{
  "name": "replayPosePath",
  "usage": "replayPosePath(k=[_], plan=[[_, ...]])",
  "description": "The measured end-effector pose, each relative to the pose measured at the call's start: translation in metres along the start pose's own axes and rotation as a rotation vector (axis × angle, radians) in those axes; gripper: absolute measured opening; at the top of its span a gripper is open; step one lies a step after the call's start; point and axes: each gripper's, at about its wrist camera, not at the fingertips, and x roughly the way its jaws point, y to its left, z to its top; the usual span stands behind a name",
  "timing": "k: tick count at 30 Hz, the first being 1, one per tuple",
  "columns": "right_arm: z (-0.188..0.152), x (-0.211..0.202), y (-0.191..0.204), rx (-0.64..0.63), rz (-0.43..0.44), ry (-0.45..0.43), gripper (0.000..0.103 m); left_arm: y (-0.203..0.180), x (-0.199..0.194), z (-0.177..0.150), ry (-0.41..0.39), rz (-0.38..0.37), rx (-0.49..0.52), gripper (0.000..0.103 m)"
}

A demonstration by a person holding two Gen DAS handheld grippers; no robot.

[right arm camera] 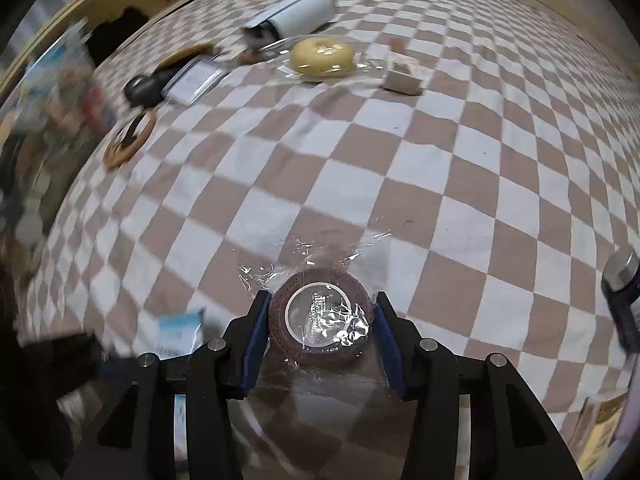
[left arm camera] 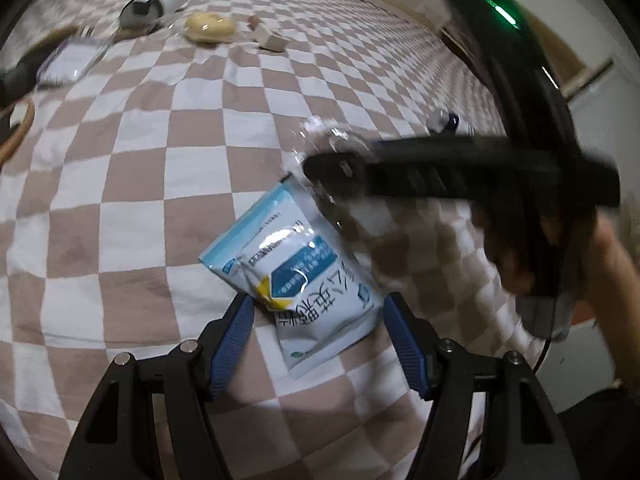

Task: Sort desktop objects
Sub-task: 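Grasp the blue-white sachet with the left tool while the right tool holds the tape roll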

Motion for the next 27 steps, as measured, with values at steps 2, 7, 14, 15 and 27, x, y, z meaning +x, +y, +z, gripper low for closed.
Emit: replayPosePath(k=[2, 7, 14, 15, 27], plan=[[-0.009, -0.002, 0.004, -0.048, -0.007, 0.012, 0.05, 0.001, 0.0, 0.002, 0.0, 0.001, -0.002, 0.066], [-0.027, -0.008, 0.02, -0.154, -0.035, 0.051, 0.05, -0.007, -0.008, -0.004, -0.032, 0.045, 0.064, 0.066], [-0.027, -0.015, 0.029, -0.105, 0.118, 0.089, 0.05, -0.004, -0.018, -0.012, -0.085, 0.063, 0.128, 0.066], [-0.026, -0.016, 0.03, -0.098, 0.132, 0.088, 0.05, -0.002, -0.02, -0.013, -0.09, 0.062, 0.125, 0.067], [-0.018, -0.031, 0.068, -0.147, 0.235, 0.104, 0.051, 0.016, -0.058, -0.03, -0.092, 0.018, 0.096, 0.074]])
